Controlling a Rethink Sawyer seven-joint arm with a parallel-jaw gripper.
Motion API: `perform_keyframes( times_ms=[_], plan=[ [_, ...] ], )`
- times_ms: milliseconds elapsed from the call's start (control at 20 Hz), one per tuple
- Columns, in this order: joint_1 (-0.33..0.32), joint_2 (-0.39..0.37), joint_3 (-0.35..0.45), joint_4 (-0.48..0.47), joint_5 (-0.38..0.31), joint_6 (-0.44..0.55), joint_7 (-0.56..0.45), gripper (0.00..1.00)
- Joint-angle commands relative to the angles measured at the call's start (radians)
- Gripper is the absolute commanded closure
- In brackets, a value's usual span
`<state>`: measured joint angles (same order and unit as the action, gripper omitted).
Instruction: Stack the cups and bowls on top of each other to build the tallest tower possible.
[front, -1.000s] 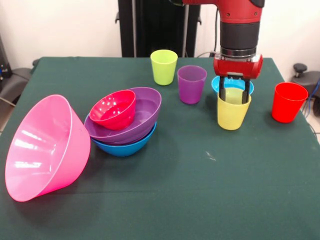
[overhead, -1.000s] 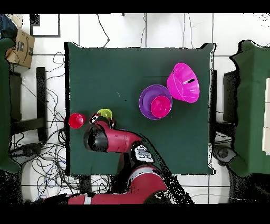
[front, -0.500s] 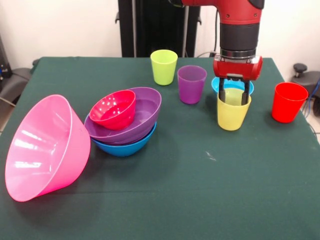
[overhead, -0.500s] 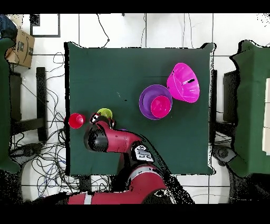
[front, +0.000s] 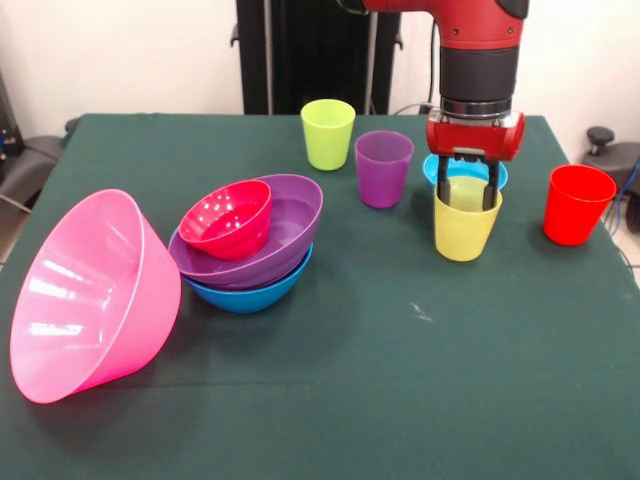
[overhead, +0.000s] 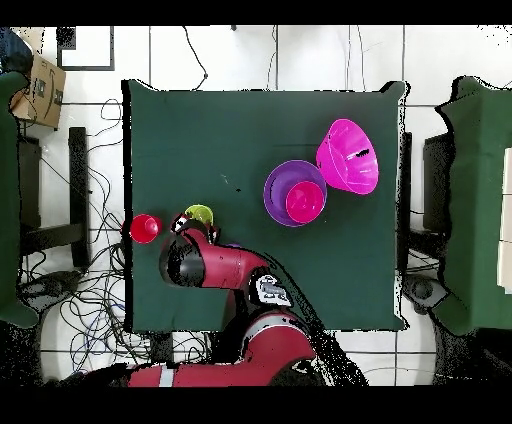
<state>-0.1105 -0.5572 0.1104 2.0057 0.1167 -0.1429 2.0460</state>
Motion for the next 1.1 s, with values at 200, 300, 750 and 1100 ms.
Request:
perform_keyframes(
  times_ms=[200,300,750,1100],
  plan=[
    [0.023,-0.066,0.045,0.039,0.072,0.102,0.205,0.00],
    [0.024,-0.082,0.047,0.044,0.078,0.116,0.205,0.00],
    [0.006,-0.140,0.044,0.060,0.089,0.185,0.178,0.00],
    [-0.005,-0.155,0.043,0.089,0.073,0.177,0.175,0.00]
  ],
)
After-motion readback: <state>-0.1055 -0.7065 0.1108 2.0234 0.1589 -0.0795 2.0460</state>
